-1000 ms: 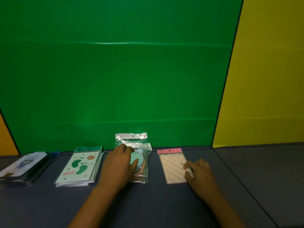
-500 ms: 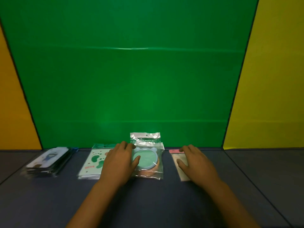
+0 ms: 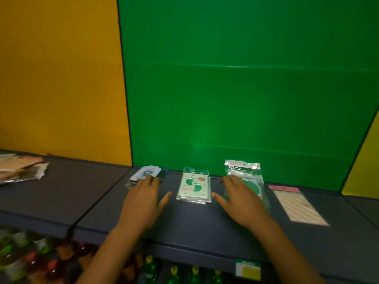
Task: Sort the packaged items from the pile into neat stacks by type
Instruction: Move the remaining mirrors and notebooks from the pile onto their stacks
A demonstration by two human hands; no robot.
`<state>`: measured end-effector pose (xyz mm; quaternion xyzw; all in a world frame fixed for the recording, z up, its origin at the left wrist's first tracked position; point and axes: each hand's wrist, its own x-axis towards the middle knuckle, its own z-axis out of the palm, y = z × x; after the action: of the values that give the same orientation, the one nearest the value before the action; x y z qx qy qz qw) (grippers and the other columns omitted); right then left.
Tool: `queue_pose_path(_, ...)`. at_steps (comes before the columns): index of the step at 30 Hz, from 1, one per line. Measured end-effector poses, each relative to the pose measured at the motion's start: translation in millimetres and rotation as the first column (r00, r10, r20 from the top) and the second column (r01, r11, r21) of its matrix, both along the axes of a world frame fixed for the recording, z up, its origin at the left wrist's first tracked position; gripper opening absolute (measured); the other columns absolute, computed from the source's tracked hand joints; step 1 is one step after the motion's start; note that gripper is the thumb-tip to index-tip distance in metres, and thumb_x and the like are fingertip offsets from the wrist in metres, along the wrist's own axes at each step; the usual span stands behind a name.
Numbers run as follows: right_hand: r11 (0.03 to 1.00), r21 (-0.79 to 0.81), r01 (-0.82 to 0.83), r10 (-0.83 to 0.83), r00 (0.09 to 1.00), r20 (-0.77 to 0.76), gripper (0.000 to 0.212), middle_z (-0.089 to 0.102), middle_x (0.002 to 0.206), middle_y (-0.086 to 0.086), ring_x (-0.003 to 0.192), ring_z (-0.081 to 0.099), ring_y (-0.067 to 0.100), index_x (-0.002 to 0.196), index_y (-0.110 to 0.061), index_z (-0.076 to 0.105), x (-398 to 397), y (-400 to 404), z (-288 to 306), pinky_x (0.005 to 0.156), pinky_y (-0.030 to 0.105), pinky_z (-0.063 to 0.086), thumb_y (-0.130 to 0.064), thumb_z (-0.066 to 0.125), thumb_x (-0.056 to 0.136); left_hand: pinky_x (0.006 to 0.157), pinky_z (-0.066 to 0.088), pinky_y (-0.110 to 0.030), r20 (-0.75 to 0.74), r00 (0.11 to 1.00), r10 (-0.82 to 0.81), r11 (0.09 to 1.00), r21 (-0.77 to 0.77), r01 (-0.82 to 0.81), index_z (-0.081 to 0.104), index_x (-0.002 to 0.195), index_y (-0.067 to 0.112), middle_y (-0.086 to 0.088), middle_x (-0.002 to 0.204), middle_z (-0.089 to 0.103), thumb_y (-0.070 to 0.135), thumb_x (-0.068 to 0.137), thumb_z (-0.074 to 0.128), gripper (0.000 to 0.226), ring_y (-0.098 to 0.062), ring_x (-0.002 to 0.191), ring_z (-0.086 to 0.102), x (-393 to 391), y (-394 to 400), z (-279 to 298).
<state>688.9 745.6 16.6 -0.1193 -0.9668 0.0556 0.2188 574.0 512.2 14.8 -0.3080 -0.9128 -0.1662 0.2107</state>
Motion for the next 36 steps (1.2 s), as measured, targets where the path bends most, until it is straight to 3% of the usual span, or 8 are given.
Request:
queue_pose_path(4,0.998,-0.004,-0.063,0.063,0.998,0.012,0.054,0.047,0.132,-0.004,0.119,0.046,0.016,0.134,-0.026,0.041,-21.6,-53.5,0.7,0.092,0.034,0.046,-0.061,0.038,0.093,0.081,0.047,-0.035,-0.024,0.997,0.070,0.997,-0.038,-0.071,0.051,0.126,0.018,-0.005,0.120,0.055,0.053,0.091,0.043,0.050,-0.024,0.106,0.053,-9.2,-63.6,-2.2)
queue_pose_path(19,0.906,-0.015,-0.424,0.424,0.906,0.012,0.054,0.048,0.127,-0.003,0.115,0.047,0.017,0.129,-0.025,0.042,-136.4,-268.7,2.4,0.089,0.035,0.046,-0.064,0.037,0.092,0.083,0.050,-0.036,-0.008,0.908,0.419,0.908,-0.013,-0.419,0.050,0.125,0.024,0.001,0.117,0.052,0.057,0.090,0.040,0.049,-0.020,0.108,0.052,-35.6,-310.1,-10.4)
queue_pose_path(28,0.821,-0.027,-0.570,0.570,0.821,-0.013,0.052,0.046,0.130,-0.008,0.119,0.045,0.012,0.131,-0.027,0.041,-225.9,-348.3,4.4,0.091,0.029,0.044,-0.062,0.038,0.093,0.080,0.048,-0.032,0.020,0.825,0.565,0.825,0.011,-0.566,0.053,0.119,0.025,0.002,0.109,0.056,0.056,0.090,0.044,0.043,-0.018,0.101,0.055,-72.4,-383.3,-20.0)
queue_pose_path(36,0.778,-0.045,-0.626,0.625,0.780,-0.035,0.050,0.046,0.130,-0.007,0.119,0.046,0.013,0.129,-0.027,0.042,-328.1,-383.0,3.4,0.092,0.030,0.046,-0.061,0.040,0.092,0.085,0.050,-0.032,0.024,0.787,0.617,0.786,0.040,-0.617,0.049,0.128,0.026,0.003,0.121,0.053,0.056,0.091,0.043,0.048,-0.016,0.108,0.055,-159.2,-412.8,-0.5)
